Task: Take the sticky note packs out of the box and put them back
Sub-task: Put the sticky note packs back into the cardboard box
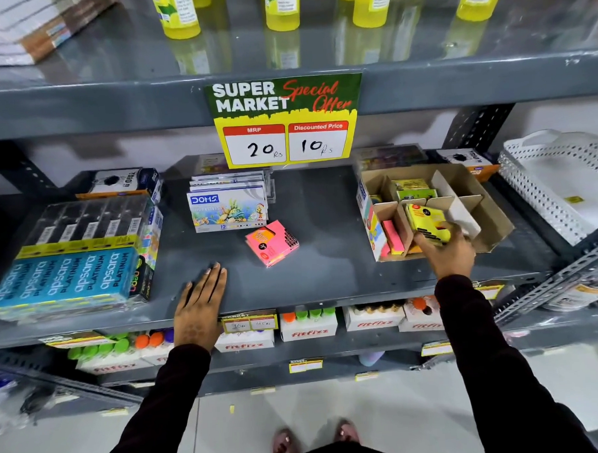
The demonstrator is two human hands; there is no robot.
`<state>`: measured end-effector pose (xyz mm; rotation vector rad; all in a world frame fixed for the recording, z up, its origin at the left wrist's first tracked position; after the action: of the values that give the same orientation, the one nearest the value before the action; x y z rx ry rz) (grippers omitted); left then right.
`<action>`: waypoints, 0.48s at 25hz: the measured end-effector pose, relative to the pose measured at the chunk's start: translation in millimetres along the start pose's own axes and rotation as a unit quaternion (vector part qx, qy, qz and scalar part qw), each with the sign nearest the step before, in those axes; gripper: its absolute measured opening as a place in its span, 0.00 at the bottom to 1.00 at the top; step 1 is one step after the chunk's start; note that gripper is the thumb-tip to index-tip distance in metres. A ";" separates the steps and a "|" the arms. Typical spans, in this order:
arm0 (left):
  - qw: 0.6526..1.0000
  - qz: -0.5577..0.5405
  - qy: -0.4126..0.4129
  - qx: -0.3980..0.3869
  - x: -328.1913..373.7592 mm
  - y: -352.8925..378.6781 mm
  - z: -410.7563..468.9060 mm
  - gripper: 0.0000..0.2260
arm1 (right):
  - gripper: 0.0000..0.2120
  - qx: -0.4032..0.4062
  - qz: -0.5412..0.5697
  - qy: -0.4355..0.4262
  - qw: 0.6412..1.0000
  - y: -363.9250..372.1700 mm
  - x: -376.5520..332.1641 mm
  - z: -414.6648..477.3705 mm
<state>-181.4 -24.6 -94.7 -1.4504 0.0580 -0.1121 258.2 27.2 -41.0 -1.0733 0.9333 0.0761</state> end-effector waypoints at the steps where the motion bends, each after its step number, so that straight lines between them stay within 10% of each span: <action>1: 1.000 0.002 -0.001 -0.004 -0.2 0.0 0.1 0.44 | 0.28 -0.009 -0.003 -0.002 1.000 4.4 2.5 0.7; 12: 1.000 0.011 0.004 -0.016 -1.0 3.2 1.1 0.47 | 0.24 0.024 -0.087 -0.068 0.994 8.4 -9.4 -17.1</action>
<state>-182.1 -23.0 -97.8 -1.4804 0.0814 -0.0991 237.8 21.7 -43.1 -1.0867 0.7133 -0.0181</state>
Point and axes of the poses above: each hand's wrist, its own z-axis towards the middle knuckle, its own y-axis out of the palm, x = y × z, the point moved 3 cm from there along z, towards the middle knuckle, and after that the axes turned 1 degree about x, right-handed, at the moved point
